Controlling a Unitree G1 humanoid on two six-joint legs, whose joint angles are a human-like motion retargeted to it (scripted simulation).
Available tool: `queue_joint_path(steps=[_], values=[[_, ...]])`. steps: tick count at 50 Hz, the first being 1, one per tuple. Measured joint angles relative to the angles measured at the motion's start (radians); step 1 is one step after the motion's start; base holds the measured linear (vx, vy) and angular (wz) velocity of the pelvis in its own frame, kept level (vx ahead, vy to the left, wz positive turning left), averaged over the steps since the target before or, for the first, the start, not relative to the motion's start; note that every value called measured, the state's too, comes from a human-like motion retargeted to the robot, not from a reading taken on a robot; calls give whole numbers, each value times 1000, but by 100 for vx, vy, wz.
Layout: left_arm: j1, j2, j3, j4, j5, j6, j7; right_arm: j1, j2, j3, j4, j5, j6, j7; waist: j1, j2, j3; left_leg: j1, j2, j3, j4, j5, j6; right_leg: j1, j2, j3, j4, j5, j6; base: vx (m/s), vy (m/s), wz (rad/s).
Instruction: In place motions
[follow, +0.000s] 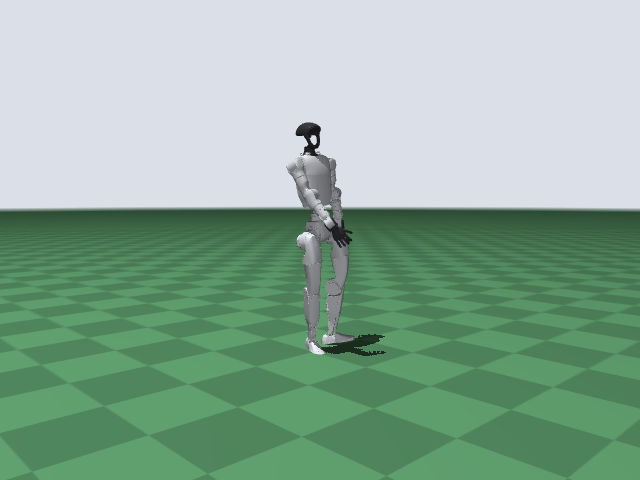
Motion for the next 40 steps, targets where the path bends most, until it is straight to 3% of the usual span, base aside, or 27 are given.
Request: queue_joint_path(steps=[3, 7, 12, 15, 17, 20, 21, 22, 24, 27, 33, 40], values=[[-45, 0, 3, 1, 5, 0, 3, 60, -24, 14, 18, 38, 15, -11, -78, 14, -55, -66, -17, -117, -50, 60, -49, -19, 0, -48, -39, 9, 19, 2, 19, 101], [-118, 17, -53, -3, 17, -10, 8, 126, -79, -10, -14, 72, 8, -11, -29, -28, -32, -79, -63, -112, -54, 51, -2, -19, -37, -66, -52, 22, 37, 1, 21, 17], [-174, 4, -134, 78, 4, -18, 69, 250, -133, -54, -21, 2, 13, -27, 62, -62, -21, -50, -91, -118, -83, 36, 11, -26, -70, -59, -10, 11, 53, 13, 20, -27], [-182, -26, -165, 154, -22, -28, 99, 330, -156, -63, 17, -66, 4, -80, 25, -55, -26, -39, -91, -134, -88, 17, 26, -46, -81, -81, 65, 4, 41, 16, 18, 37], [-191, -38, -235, 178, -48, -28, 67, 390, -175, -54, 52, -107, -1, -119, -22, -31, -18, -44, -74, -181, -72, 7, 31, -77, -86, -102, 169, 61, 10, 17, 18, 45], [-253, -75, -279, 179, -112, -35, 115, 441, -205, -61, 105, -164, 19, -166, -25, 12, 33, -31, -14, -164, -62, -5, 13, -251, -158, -59, 547, 254, -50, -2, 21, -44], [-296, -98, -273, 160, -150, -54, 138, 454, -220, -64, 126, -180, 36, -184, -42, 21, 80, -14, -1, -156, -65, 0, 10, -347, -168, -8, 730, 292, -108, -17, 17, -58], [-343, -115, -274, 140, -187, -71, 152, 466, -235, -69, 145, -195, 52, -201, -63, 26, 123, 2, 5, -143, -68, 3, 9, -432, -198, 21, 900, 300, -155, -21, 18, -31], [-456, -117, -294, 90, -228, -98, 153, 486, -264, -91, 177, -219, 77, -218, -145, 27, 190, 20, -3, -120, -73, 7, 24, -565, -323, 2, 1162, 216, -198, -25, 27, 54], [-620, -106, -246, -23, -200, -143, 208, 511, -304, -114, 242, -222, 109, -210, -350, 65, 272, -3, 53, -114, -58, 17, 44, -814, -385, 24, 1399, 165, -201, -22, 20, 141], [-862, -72, -274, -263, -154, -217, 255, 596, -372, -213, 328, -139, 160, -197, -497, 78, 387, -47, 154, -120, 18, 8, 73, -1146, -390, 28, 1473, 118, -200, -5, 3, 62], [-902, -73, -337, -356, -73, -199, 237, 644, -372, -292, 328, -13, 163, -244, -428, 61, 373, -42, 141, -107, 41, -8, 87, -1067, -358, 43, 1366, 143, -189, 3, -3, -32]])
